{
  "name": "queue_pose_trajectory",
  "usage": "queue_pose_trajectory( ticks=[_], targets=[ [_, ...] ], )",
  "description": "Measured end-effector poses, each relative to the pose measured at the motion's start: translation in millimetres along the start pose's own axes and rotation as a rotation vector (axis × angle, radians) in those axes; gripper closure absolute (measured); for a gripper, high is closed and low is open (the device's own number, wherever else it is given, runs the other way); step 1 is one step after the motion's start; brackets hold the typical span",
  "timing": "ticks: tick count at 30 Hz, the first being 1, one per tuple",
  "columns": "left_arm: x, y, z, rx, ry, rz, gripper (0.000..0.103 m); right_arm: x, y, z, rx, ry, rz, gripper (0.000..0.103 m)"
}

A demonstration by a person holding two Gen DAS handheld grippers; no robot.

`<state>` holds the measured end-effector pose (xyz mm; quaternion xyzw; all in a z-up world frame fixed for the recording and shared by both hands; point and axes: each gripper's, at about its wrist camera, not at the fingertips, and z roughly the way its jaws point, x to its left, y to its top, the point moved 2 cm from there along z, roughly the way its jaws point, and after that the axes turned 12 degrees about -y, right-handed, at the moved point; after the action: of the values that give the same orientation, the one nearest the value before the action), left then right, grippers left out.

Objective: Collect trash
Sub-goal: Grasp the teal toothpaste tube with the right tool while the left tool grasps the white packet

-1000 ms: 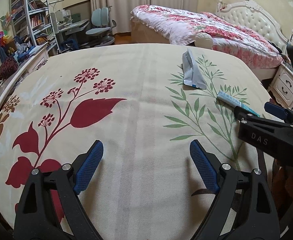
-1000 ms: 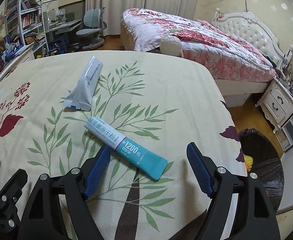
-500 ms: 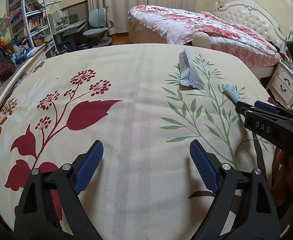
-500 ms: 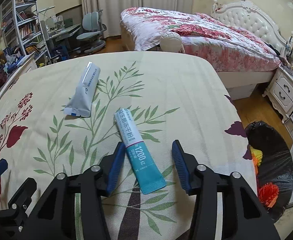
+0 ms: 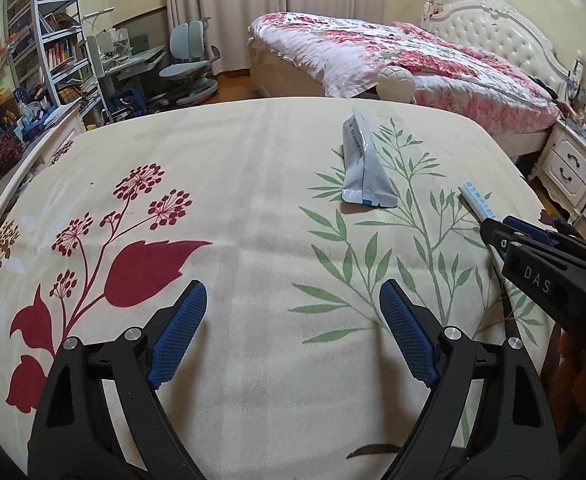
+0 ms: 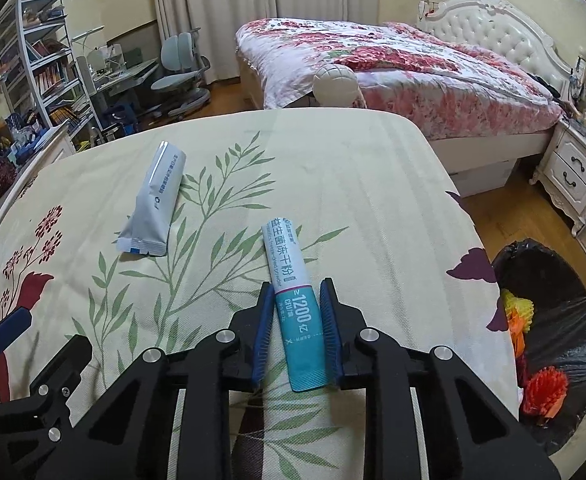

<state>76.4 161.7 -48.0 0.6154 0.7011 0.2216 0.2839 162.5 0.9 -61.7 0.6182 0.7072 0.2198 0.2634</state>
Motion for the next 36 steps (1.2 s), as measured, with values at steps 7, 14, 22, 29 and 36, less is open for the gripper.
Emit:
queue_pose_trajectory(
  ticks=[7, 14, 22, 29, 36],
  targets=[
    [-12.1, 21.7, 19.9, -0.005, -0.004, 0.022, 0.017, -6.4, 9.1, 8.5, 0.002, -0.005, 0.013, 0.079],
    [-15.3, 44.2, 40.4, -0.01, -0.014, 0.011, 0.017, -12.2, 18.3, 17.7, 0.006, -0.003, 0.025, 0.079],
    [-17.0, 65.7, 62.3, 0.006, -0.017, 0.005, 0.017, -13.4, 28.1, 25.8, 0.01, 0.006, 0.028, 0.079],
    [-14.8, 66.5, 74.4, 0.055, -0.058, 0.0, 0.047, -11.8, 32.5, 28.3, 0.011, 0.008, 0.023, 0.079],
    [-16.0, 62.4, 68.7, 0.044, -0.084, 0.013, 0.065, -10.7, 31.9, 27.6, 0.01, 0.004, 0.023, 0.079]
  ],
)
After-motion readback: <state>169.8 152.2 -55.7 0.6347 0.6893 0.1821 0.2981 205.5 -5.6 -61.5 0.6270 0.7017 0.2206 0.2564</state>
